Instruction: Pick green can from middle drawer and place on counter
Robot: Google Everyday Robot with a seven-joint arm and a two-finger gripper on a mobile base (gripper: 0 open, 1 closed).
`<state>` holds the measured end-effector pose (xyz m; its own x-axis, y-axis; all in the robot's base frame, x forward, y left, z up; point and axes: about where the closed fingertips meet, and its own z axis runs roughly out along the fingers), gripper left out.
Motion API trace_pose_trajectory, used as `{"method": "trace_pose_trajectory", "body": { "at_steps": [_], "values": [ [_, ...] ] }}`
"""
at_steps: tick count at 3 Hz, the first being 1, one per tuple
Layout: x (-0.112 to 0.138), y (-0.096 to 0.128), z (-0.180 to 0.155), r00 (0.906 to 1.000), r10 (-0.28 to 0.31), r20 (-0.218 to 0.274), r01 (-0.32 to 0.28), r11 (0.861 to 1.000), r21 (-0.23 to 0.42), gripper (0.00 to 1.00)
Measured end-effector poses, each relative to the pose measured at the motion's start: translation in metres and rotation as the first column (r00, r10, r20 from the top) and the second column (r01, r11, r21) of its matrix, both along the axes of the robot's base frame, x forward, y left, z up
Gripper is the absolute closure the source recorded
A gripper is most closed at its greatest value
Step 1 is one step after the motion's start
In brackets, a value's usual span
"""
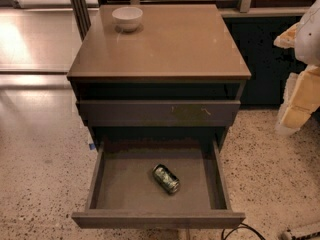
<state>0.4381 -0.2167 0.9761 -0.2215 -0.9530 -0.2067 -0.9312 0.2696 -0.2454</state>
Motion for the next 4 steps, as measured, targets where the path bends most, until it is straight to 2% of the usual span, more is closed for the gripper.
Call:
{"method": "trace_pose_trajectory", "body": {
  "at_steps": [2, 3, 4],
  "values": [
    [-0.001, 0.005, -0.012, 0.9998, 0.019, 0.001, -0.019, 1.0, 0.007, 0.0],
    [-0.004, 0.024, -0.063, 0.9972, 0.071, -0.024, -0.07, 0.997, 0.013, 0.0],
    [-0.007, 0.052, -0.128, 0.9941, 0.1, -0.041, -0.1, 0.995, 0.011, 0.0]
  ]
}}
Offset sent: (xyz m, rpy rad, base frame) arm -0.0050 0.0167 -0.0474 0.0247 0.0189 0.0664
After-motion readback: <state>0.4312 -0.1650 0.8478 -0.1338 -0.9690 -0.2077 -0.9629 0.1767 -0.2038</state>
